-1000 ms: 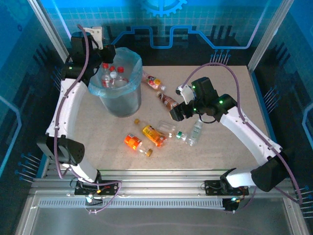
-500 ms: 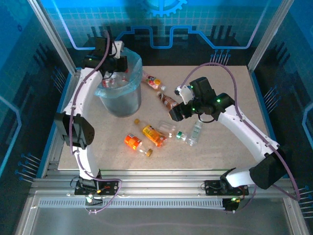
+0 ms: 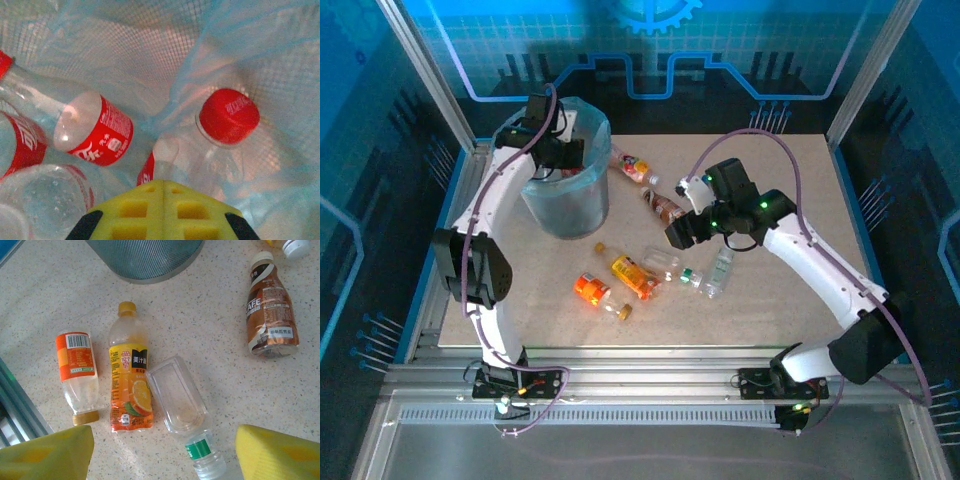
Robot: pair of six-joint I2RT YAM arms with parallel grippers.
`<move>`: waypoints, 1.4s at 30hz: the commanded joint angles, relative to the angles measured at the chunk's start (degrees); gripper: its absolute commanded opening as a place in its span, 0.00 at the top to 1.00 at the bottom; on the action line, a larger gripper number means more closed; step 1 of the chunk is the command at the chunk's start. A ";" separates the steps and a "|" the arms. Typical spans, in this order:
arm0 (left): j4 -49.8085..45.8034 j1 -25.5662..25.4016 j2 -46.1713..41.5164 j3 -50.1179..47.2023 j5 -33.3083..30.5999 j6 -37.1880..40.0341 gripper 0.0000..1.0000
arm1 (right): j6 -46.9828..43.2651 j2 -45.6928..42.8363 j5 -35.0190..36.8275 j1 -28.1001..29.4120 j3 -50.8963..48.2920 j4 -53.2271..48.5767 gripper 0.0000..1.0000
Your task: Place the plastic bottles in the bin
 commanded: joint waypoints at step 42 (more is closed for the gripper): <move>19.20 -15.17 -36.16 -30.09 2.99 -4.87 0.58 | -3.59 44.02 6.58 -3.52 43.14 -2.86 0.16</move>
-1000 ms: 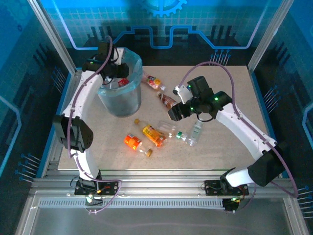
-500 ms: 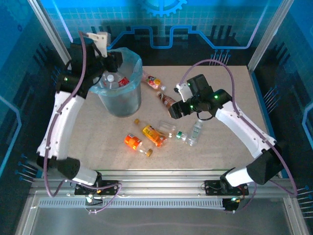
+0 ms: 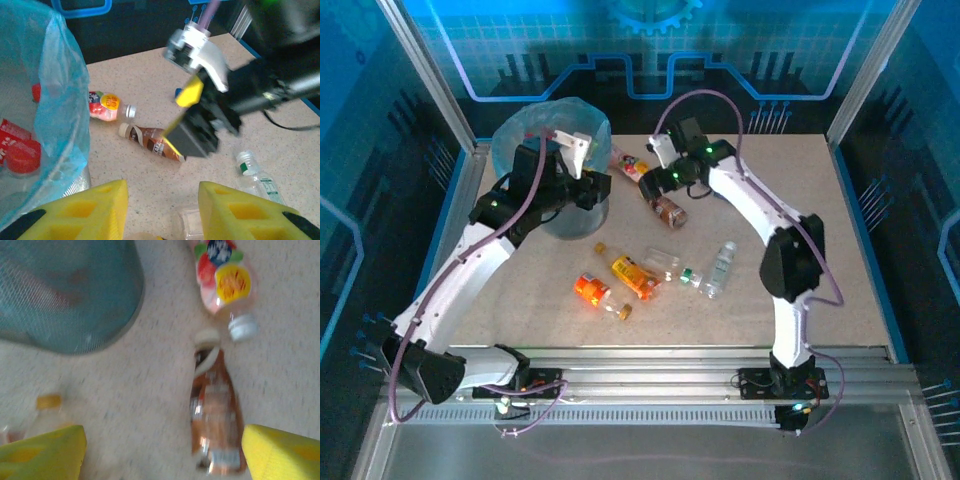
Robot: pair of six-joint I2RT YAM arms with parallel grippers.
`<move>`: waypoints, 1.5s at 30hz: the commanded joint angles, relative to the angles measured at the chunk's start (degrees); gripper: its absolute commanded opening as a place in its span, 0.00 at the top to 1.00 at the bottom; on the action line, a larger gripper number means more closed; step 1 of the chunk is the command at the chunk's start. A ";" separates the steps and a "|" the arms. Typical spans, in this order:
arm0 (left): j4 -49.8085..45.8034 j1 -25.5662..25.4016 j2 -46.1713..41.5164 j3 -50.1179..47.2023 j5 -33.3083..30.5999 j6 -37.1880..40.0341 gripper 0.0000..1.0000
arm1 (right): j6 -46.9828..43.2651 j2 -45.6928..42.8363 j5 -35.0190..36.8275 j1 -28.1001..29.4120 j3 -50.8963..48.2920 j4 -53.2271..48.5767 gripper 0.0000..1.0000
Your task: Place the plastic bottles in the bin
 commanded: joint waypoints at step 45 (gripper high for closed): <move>2.25 -0.34 -0.88 -2.76 -2.11 -0.67 0.57 | 1.15 35.19 -2.41 -4.43 35.40 -1.30 0.43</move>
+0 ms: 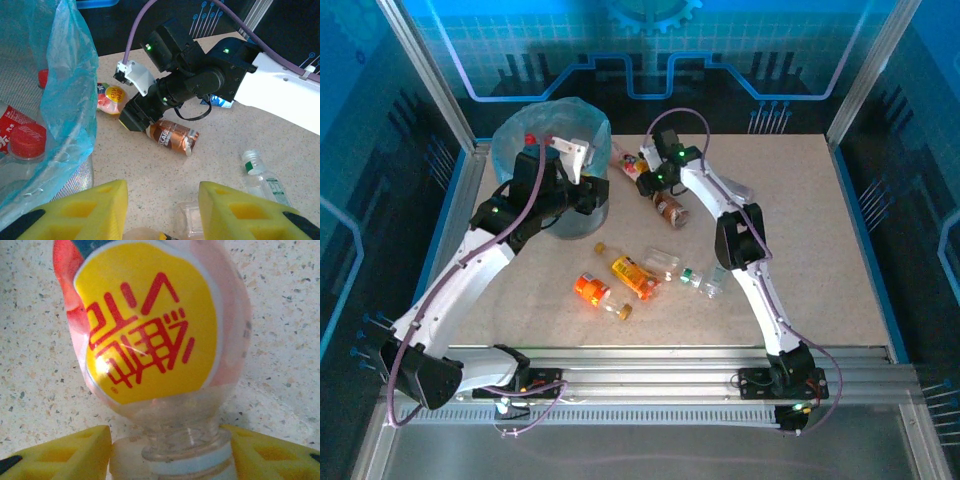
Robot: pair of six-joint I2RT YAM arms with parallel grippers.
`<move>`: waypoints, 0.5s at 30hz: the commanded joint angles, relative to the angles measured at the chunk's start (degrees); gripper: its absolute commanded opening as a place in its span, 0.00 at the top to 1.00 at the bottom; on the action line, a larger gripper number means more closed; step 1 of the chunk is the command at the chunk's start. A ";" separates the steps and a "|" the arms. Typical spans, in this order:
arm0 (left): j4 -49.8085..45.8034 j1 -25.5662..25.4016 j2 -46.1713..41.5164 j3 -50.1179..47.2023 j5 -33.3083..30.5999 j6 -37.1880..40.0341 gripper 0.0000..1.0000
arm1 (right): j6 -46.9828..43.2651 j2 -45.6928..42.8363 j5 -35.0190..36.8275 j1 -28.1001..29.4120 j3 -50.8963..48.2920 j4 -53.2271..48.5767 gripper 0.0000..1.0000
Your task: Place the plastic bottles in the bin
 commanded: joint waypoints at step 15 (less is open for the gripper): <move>0.90 -0.34 1.03 0.74 -0.29 0.17 0.57 | 3.37 -2.66 -6.13 -1.69 1.73 0.66 0.40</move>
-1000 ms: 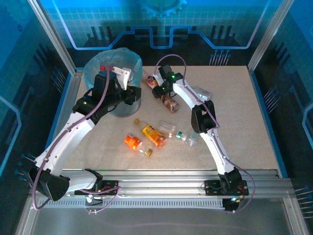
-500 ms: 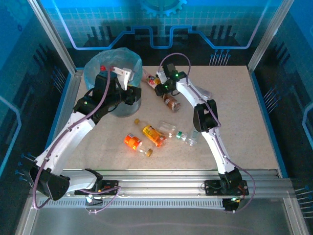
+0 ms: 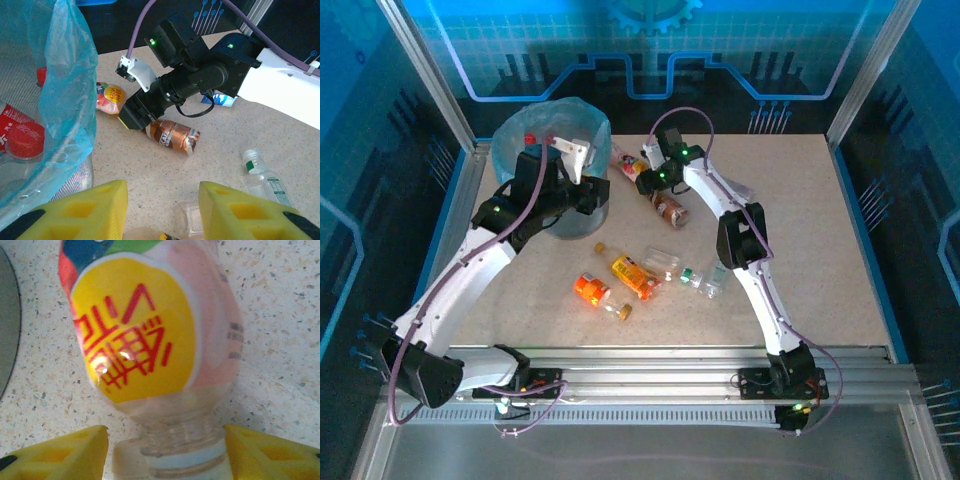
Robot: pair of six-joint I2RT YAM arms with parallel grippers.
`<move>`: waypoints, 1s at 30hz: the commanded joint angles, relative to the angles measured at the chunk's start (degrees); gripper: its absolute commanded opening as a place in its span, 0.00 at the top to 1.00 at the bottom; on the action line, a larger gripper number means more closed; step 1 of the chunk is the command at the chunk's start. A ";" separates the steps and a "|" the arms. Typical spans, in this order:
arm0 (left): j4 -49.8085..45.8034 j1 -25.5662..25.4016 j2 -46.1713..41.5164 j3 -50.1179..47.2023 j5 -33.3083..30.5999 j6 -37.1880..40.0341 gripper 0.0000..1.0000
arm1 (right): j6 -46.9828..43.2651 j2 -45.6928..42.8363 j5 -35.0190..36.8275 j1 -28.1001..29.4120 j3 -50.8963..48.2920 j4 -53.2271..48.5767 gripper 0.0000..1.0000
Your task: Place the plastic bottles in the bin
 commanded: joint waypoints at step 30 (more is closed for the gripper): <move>0.60 -0.31 -0.52 3.14 -0.48 -1.46 0.57 | 1.42 -13.83 -1.39 -1.24 -1.42 -2.14 0.85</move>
